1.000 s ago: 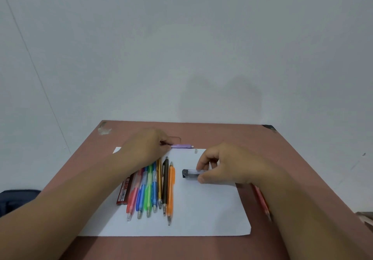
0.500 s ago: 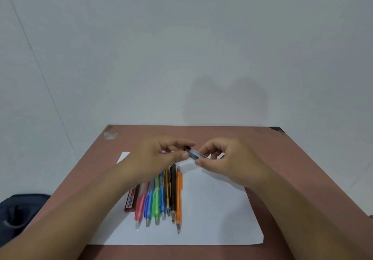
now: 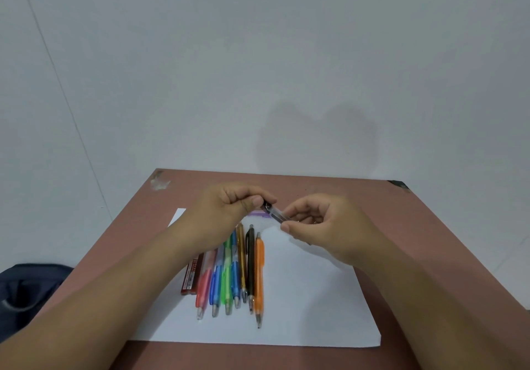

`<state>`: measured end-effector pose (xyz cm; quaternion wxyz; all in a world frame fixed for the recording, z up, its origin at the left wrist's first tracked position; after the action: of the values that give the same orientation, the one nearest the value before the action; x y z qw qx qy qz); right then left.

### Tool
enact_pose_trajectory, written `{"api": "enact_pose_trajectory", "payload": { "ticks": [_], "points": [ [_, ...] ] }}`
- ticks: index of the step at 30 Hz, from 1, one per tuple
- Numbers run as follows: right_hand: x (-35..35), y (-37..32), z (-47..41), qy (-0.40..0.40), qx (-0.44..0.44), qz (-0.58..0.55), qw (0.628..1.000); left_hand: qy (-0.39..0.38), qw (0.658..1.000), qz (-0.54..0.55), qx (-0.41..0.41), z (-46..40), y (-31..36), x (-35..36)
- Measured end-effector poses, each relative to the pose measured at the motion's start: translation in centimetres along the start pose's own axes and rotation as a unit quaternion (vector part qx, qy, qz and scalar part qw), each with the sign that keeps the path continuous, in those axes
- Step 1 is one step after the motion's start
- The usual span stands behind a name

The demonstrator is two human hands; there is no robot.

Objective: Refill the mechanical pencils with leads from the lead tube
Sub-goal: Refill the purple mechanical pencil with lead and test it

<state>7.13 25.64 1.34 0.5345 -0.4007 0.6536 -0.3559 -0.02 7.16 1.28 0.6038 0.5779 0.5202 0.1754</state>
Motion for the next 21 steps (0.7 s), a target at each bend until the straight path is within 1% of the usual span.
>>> {"api": "enact_pose_trajectory", "payload": {
  "ticks": [3,5,6,7,8,10,13,16,18,21],
  "points": [
    [-0.3,-0.3,0.0,0.016,-0.036,0.057,0.998,0.010,1.000,-0.004,-0.008,-0.1,-0.1,0.2],
    [-0.4,-0.4,0.1,0.019,-0.063,0.101,0.993,0.019,0.999,0.011,-0.031,0.0,-0.1,0.3],
    [-0.4,-0.5,0.0,0.021,-0.080,0.127,0.988,0.016,0.997,0.046,-0.053,0.2,-0.1,0.4],
    [-0.4,-0.6,0.0,0.026,-0.098,0.152,0.983,0.004,0.991,0.102,-0.082,0.3,-0.1,0.7],
    [-0.5,-0.7,0.0,0.034,-0.116,0.171,0.978,-0.011,0.979,0.170,-0.114,0.5,0.0,1.0],
    [-0.8,-0.8,-0.2,0.061,-0.151,0.190,0.968,-0.027,0.942,0.286,-0.172,0.8,0.2,1.6],
    [-1.2,-0.6,-0.2,0.083,-0.178,0.208,0.958,-0.049,0.896,0.373,-0.234,1.2,0.2,2.2],
    [-1.1,-0.8,-0.2,0.098,-0.224,0.255,0.935,-0.068,0.873,0.409,-0.256,1.3,0.1,2.7],
    [-0.8,-1.0,-0.2,0.109,-0.250,0.296,0.915,-0.061,0.873,0.411,-0.257,1.2,-0.1,2.8],
    [-0.6,-1.2,-0.3,0.108,-0.266,0.324,0.902,-0.040,0.882,0.397,-0.251,1.2,-0.6,2.9]
  ]
}}
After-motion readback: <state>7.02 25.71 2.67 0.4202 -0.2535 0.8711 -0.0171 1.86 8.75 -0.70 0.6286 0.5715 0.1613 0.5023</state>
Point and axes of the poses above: each hand's wrist, its own z-axis away from the middle knuckle, its own x-axis out of the palm, y = z × x, the point moved 5 cm from there along -z, towards the middle knuckle, and after that the axes turned 5 degrees about -z, right-handed, at the moved point
